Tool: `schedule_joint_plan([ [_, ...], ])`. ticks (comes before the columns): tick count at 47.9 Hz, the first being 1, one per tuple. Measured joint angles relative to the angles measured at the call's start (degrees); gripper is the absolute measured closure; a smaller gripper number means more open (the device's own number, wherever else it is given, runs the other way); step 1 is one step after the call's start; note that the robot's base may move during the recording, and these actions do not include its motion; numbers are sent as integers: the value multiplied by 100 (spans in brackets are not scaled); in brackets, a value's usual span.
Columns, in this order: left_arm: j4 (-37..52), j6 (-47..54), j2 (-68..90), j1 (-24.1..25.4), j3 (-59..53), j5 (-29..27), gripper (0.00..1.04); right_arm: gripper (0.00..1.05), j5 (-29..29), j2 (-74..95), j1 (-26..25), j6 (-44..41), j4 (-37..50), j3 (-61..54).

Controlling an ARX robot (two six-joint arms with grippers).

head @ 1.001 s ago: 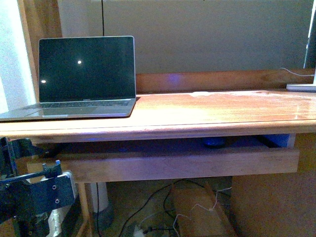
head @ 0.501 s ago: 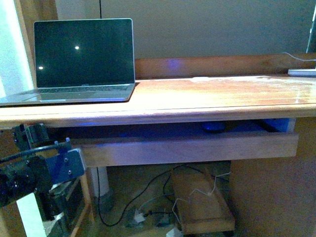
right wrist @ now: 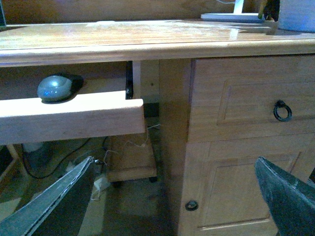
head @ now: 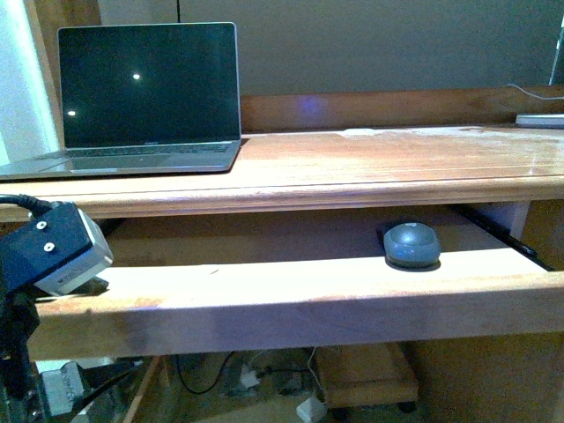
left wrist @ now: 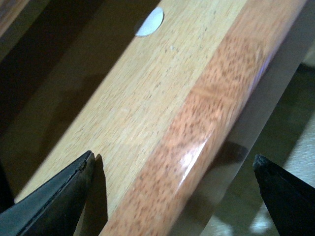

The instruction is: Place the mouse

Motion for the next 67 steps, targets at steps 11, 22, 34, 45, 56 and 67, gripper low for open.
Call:
schedule_joint_plan([
  [11,-232,-1985,-1058,-181,-570,861,8,7,0,0,0,2,0,0],
  [22,809,-4870,-2426,-343,-870,914,8,7,0,0,0,2,0,0],
  [34,-258,-6476,-4081,-533,-1493,-1464,8,7,2,0,0,2,0,0],
  [45,-1408,-6813,-6627,-1316,-2339,-3488,14,7,-2,0,0,2,0,0],
  [56,-1609,-5156,-8476,-1298,-3189,-4822,54,7,-4,0,0,2,0,0],
  [67,-1613,-4909,-8797,-638,-3539,-4194,94,7,461,535,835,643,-313,219],
])
